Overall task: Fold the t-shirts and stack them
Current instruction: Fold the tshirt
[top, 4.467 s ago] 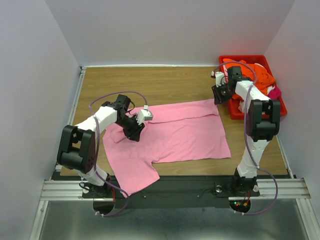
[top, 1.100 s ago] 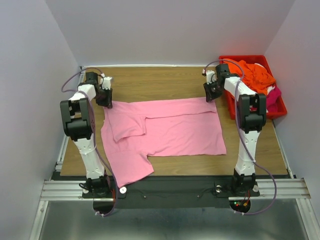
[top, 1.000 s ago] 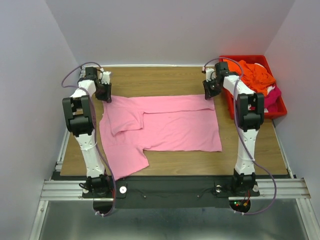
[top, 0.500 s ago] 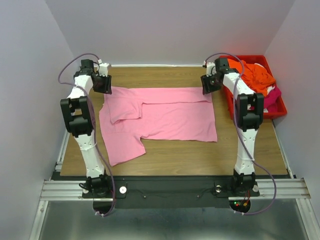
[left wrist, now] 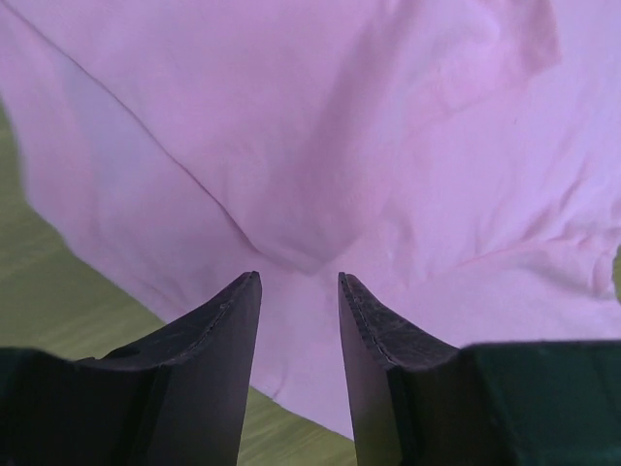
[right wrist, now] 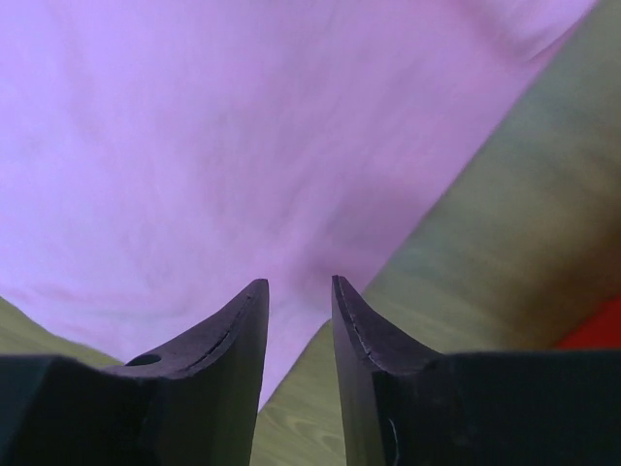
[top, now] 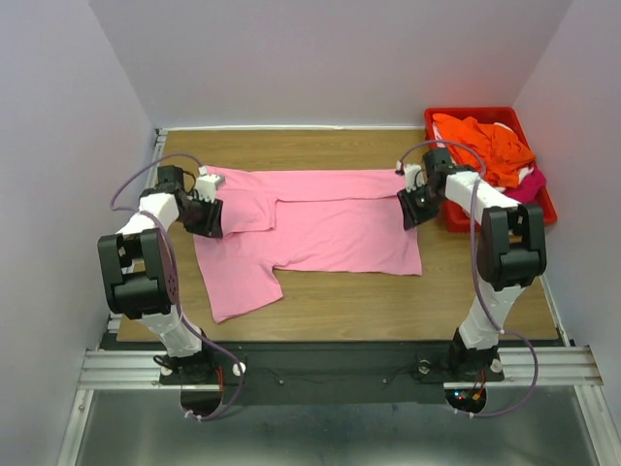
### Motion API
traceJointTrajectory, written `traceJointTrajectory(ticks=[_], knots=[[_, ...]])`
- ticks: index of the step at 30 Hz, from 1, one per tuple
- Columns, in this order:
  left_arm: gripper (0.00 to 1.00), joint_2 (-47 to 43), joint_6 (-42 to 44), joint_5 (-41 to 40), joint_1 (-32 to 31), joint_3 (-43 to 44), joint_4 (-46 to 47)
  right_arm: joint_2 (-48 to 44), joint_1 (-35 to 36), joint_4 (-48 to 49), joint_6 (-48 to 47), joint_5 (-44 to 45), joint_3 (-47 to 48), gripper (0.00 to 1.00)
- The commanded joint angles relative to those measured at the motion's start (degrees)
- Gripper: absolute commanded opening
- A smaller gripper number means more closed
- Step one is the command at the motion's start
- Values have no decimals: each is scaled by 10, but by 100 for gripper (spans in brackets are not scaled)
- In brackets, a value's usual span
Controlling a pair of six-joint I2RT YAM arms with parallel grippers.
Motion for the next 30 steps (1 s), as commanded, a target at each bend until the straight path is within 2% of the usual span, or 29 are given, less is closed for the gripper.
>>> traceJointTrajectory(ticks=[1,10,14,20,25,30], knots=[[49,-31,22,-15,3,-48,2,-11,10,-16,-16,6,-52,38],[47,6,20,-71,6,-79,21,44,11,-4,-34,78,-60,35],[46,14,55,-44,12,-48,-24,20,11,-5,-37,77,-50,37],[56,-95,176,18,14,-38,-126,-82,12,-57,-74,22,-54,58],[62,-199,302,25,10,-98,-201,-161,43,-81,-119,38,-118,58],[62,-261,357,-53,0,-180,-180,-191,80,-48,-126,89,-185,54]])
